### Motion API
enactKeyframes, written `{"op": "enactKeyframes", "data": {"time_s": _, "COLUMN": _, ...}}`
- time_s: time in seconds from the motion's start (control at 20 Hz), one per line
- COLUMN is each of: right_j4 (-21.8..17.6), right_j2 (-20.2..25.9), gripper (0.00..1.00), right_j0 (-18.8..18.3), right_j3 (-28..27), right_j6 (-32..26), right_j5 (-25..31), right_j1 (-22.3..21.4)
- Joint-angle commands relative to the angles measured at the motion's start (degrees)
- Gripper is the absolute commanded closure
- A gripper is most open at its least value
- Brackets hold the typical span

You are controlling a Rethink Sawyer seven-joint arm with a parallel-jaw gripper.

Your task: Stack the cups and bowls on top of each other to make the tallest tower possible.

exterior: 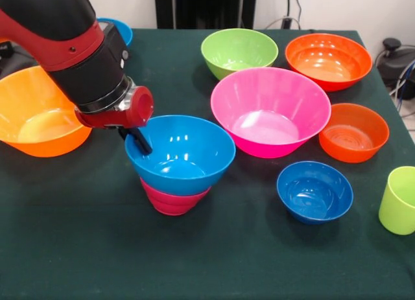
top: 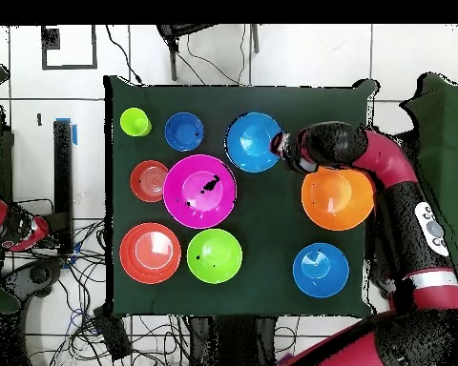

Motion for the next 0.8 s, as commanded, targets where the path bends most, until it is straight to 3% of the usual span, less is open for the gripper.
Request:
{"op": "enactKeyframes", "data": {"time_s": 0.05, "right_j4": -6.95, "right_j2": -6.08, "gripper": 1.0, "right_j0": 4.46, "right_j3": -4.64, "right_j6": -14.68, "right_j5": 6.51, "right_j1": 0.15}}
{"op": "enactKeyframes", "data": {"time_s": 0.4, "right_j4": -7.77, "right_j2": -7.35, "gripper": 1.0, "right_j0": 6.31, "right_j3": -8.11, "right_j6": -15.75, "right_j5": 8.1, "right_j1": 0.38}}
{"op": "enactKeyframes", "data": {"time_s": 0.8, "right_j4": -6.18, "right_j2": -7.8, "gripper": 1.0, "right_j0": 6.76, "right_j3": -7.66, "right_j6": -14.14, "right_j5": 8.57, "right_j1": -0.08}}
